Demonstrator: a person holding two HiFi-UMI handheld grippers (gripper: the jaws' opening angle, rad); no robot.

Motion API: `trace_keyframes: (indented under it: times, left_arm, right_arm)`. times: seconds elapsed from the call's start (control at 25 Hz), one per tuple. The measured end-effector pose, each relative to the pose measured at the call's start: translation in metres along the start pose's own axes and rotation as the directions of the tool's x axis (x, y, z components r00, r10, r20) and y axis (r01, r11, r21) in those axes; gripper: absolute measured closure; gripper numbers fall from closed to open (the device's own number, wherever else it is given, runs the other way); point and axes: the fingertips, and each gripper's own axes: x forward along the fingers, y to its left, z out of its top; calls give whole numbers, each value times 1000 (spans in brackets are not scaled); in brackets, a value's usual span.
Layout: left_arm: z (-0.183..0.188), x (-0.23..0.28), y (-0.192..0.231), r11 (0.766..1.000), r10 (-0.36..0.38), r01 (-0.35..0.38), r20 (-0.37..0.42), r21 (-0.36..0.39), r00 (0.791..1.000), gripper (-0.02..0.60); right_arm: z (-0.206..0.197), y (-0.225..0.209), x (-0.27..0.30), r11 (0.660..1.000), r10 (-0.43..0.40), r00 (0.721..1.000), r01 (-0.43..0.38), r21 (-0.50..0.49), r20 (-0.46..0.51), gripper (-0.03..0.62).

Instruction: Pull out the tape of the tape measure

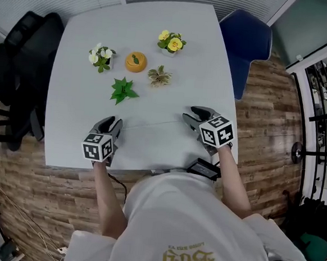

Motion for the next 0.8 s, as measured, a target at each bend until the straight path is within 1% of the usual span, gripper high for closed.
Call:
trace_keyframes:
  times: [0.08, 0.16, 0.24, 0.32, 0.44, 0.56, 0.68, 0.8]
  left_arm:
    - [22, -2, -20, 1000, -28, 29, 83, -2, 996, 480]
    - [41, -7, -38, 999, -54, 54, 153, 2, 987, 514]
    - [56, -13, -50, 998, -69, 69, 205, 10, 976, 538]
    - [70, -21, -58, 997, -75, 75, 251, 9, 965, 549]
    - [89, -34, -65, 997, -69, 73, 320, -1, 945, 563]
    - [102, -48, -68, 999, -49, 49, 367, 11, 929, 572]
    - [111, -59, -71, 999, -45, 28, 404, 46, 914, 575]
    - [110, -65, -72, 998, -35, 8, 418, 66, 908, 577]
  right_arm:
    - [9, 6, -5, 1000, -14, 999, 14, 11, 47, 429]
    - [18, 12, -11, 1000, -29, 995, 28, 12, 91, 458]
    - [25, 18, -17, 999, -45, 991, 45, 4, 128, 487]
    - [31, 23, -24, 998, -62, 984, 62, 8, 164, 531]
    - [42, 30, -35, 997, -76, 972, 71, 29, 221, 551]
    - [54, 41, -46, 997, -74, 959, 75, 5, 275, 566]
    - [64, 52, -56, 996, -67, 947, 81, -29, 315, 577]
    - [66, 56, -59, 995, -75, 944, 94, -45, 322, 577]
